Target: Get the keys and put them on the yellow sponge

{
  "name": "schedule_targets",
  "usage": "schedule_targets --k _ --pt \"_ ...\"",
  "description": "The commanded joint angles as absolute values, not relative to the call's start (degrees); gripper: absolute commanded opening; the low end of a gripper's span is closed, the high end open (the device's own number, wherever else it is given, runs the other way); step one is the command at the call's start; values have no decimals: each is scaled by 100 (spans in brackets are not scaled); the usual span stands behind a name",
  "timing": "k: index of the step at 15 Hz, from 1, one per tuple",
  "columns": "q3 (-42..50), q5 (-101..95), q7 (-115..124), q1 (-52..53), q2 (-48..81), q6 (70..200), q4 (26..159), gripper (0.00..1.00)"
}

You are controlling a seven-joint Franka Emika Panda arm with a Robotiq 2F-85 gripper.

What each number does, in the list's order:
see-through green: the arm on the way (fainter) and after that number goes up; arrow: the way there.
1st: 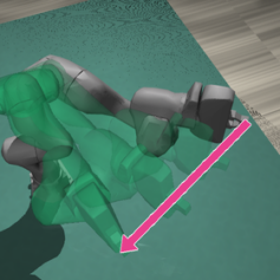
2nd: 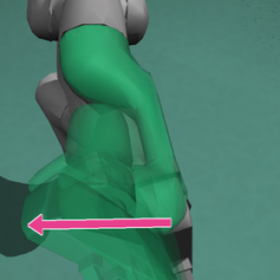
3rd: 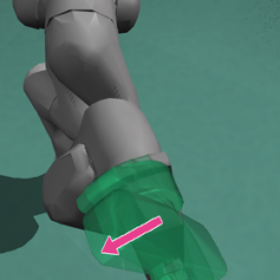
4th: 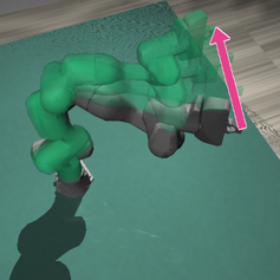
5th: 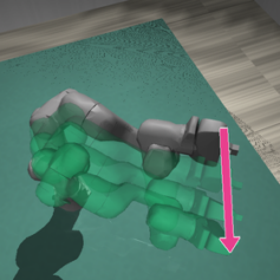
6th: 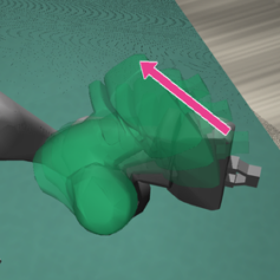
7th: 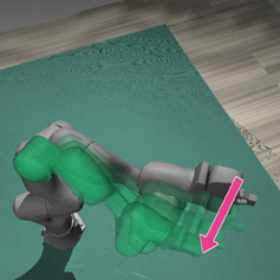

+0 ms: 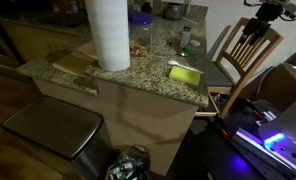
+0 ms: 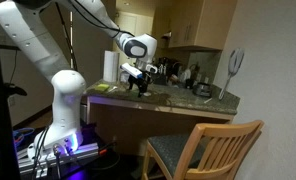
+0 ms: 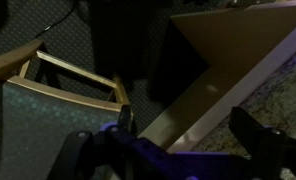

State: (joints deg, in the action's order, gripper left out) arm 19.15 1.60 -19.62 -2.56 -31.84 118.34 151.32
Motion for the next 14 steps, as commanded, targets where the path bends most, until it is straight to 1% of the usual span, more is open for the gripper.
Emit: schedule_targets --k 1,2,3,5,8,9,11,14 --pt "1761 255 -2042 -419 -3154 11821 15124 100" --pt "1773 235 -2151 -399 -3147 11861 15120 100" --pt "1212 313 -1523 -187 -3434 10973 14576 100" --pt "952 393 -1445 -36 -3486 10721 14301 100" --pt "404 864 -819 259 -3475 10126 13418 100" --pt "581 727 -1097 127 -3576 10516 13934 100" --pt "338 821 -803 255 -3596 10275 13540 100" --pt "262 777 -852 339 -3389 10147 13449 100"
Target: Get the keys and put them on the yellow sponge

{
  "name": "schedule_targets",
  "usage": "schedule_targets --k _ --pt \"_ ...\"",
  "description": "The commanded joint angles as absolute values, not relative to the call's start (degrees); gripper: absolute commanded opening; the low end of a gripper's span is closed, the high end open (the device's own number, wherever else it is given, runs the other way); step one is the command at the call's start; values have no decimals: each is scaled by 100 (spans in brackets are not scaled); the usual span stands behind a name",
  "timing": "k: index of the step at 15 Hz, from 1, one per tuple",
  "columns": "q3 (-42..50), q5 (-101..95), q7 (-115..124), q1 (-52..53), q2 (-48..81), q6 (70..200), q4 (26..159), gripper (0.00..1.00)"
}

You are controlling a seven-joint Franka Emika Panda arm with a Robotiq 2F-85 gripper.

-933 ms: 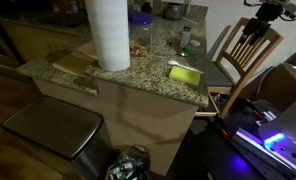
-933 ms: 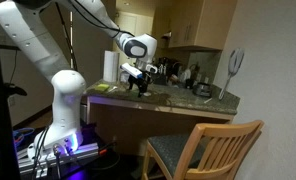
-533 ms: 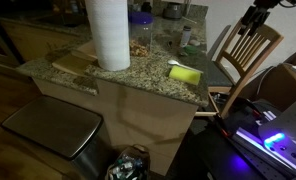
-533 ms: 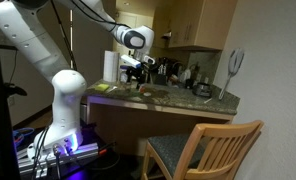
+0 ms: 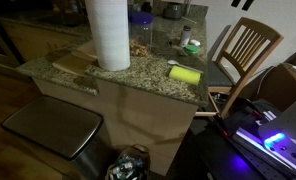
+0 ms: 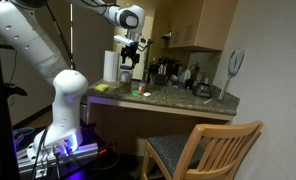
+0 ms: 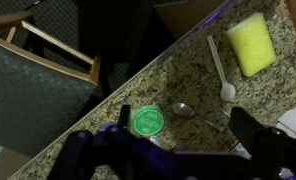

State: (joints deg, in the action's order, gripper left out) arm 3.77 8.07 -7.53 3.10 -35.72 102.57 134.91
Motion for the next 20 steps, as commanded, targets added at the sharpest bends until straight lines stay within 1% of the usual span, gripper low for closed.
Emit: schedule_targets --k 1,4,6,8,9,10,12,14,20 --pt "109 835 -811 458 -3266 10207 13385 100" --pt "-303 1298 -635 880 -2904 10198 12919 100" --pt "-730 1413 40 976 -2355 10198 12404 100" --pt "-1274 996 1194 797 -1801 10798 12091 100" --pt "-1352 895 1564 784 -1588 10618 11884 100" --pt "-1148 1081 1067 959 -2226 10659 12386 100" --pt "-1300 941 1508 955 -1772 10669 12102 100" --pt "-1288 927 1547 918 -1588 10669 11977 100" --pt "-1357 740 3799 669 -475 11182 11389 100"
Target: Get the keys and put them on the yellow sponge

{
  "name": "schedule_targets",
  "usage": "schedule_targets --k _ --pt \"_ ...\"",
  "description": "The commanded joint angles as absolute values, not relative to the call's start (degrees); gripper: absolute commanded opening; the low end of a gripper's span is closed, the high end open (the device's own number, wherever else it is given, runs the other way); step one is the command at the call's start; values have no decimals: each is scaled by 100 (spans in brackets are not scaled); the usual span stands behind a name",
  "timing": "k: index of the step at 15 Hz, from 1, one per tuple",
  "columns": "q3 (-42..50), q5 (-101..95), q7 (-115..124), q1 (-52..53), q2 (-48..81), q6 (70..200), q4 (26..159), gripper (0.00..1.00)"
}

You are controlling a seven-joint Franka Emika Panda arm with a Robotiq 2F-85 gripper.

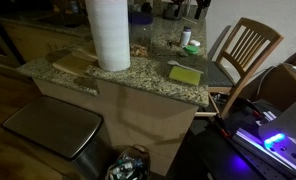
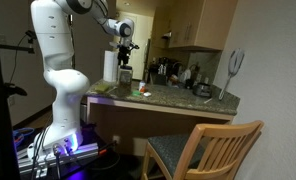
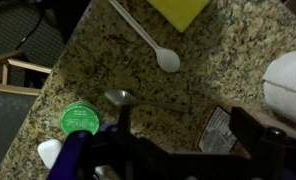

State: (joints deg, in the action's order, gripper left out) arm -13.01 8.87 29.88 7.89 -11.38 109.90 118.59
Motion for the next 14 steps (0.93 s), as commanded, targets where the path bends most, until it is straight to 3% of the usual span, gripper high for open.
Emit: schedule_targets --k 1,8,14 --pt "-1329 657 4151 676 -285 11296 11271 100" --pt "-1168 382 5107 812 -84 11328 11181 100" --pt "-947 -141 7426 885 915 12448 10911 100"
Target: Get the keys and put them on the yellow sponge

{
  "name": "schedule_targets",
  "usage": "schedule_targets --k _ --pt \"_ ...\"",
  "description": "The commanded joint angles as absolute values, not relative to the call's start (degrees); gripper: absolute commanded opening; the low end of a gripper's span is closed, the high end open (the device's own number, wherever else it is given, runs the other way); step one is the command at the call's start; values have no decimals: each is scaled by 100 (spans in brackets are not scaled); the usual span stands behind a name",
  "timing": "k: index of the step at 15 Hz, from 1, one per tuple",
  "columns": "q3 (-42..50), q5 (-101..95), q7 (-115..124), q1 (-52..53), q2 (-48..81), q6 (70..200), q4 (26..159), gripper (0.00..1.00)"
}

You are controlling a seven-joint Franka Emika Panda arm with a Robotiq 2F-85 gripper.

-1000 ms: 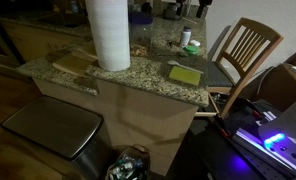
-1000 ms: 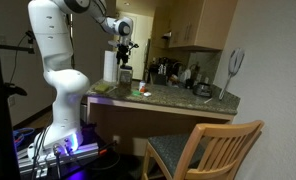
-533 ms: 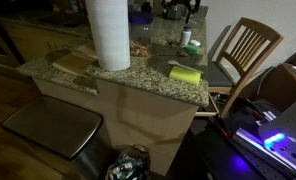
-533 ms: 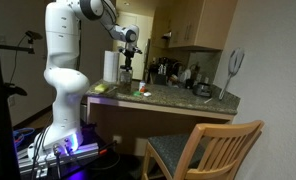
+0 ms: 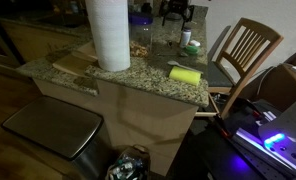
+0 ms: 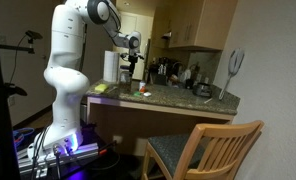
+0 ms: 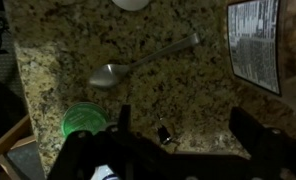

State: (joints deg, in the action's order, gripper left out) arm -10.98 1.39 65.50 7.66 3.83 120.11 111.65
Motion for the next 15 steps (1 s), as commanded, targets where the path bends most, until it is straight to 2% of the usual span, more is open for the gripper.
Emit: schedule_targets --k 1,4,5,15 --pt "-886 -298 7830 932 1071 12608 10864 100" --pt "-598 -999 9084 1129 1460 12889 10738 100" --pt "-695 -692 8505 1066 1213 12815 10944 100" --pt "-386 -767 9528 1106 1597 13435 11063 100"
